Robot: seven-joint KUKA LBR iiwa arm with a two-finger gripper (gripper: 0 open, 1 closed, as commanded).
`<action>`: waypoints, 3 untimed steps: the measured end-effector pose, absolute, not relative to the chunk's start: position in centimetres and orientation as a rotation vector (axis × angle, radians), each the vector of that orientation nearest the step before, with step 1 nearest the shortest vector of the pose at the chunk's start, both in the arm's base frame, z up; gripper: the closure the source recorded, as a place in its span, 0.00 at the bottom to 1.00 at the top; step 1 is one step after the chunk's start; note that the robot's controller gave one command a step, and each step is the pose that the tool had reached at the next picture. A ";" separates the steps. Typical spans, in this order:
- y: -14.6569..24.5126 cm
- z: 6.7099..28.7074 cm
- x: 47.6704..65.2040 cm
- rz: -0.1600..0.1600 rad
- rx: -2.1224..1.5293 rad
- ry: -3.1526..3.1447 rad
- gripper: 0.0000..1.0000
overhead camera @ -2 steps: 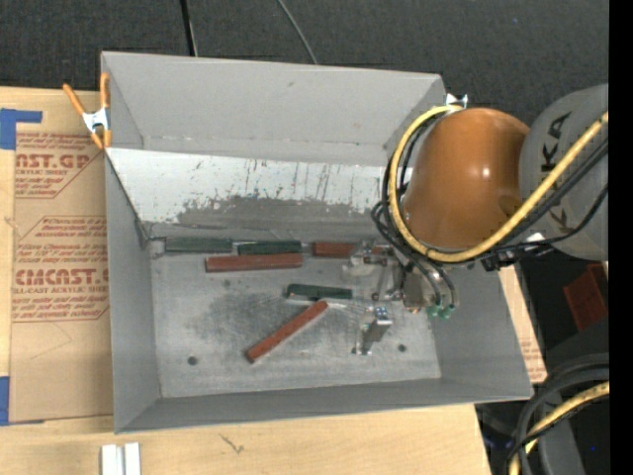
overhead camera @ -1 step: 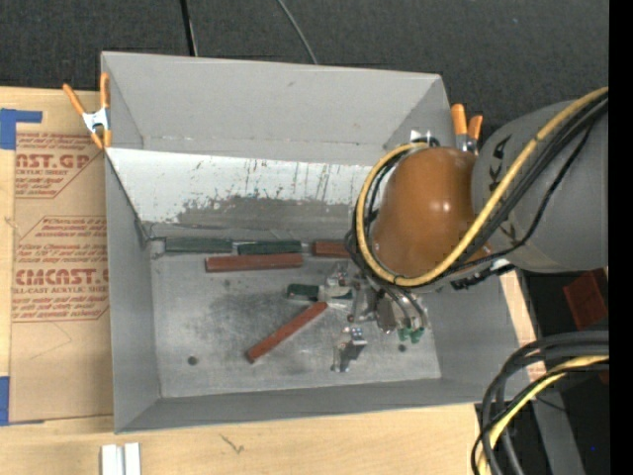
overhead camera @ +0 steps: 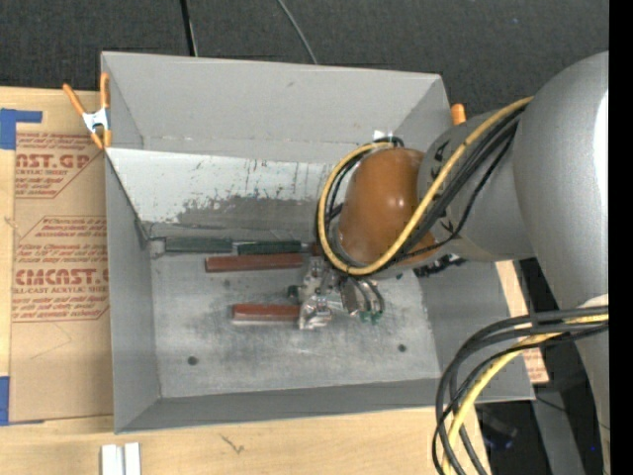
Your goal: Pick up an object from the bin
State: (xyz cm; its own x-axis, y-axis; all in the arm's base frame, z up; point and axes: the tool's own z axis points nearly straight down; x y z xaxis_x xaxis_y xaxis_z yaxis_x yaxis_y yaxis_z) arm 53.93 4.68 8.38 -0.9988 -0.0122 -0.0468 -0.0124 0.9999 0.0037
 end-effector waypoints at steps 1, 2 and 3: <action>4.7 8.4 53.9 0.006 -0.019 3.095 1.00; 4.7 8.9 53.6 0.005 -0.016 3.111 1.00; 8.2 9.7 53.6 0.000 -0.256 3.122 1.00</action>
Offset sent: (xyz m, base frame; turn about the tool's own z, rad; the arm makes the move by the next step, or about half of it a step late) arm -0.0015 0.0002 0.1643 0.0606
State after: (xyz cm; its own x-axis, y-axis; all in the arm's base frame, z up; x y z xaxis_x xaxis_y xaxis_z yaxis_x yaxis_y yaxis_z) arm 53.65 8.17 9.72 -0.9866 -0.1629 -0.0093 -0.1629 0.9866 -0.0005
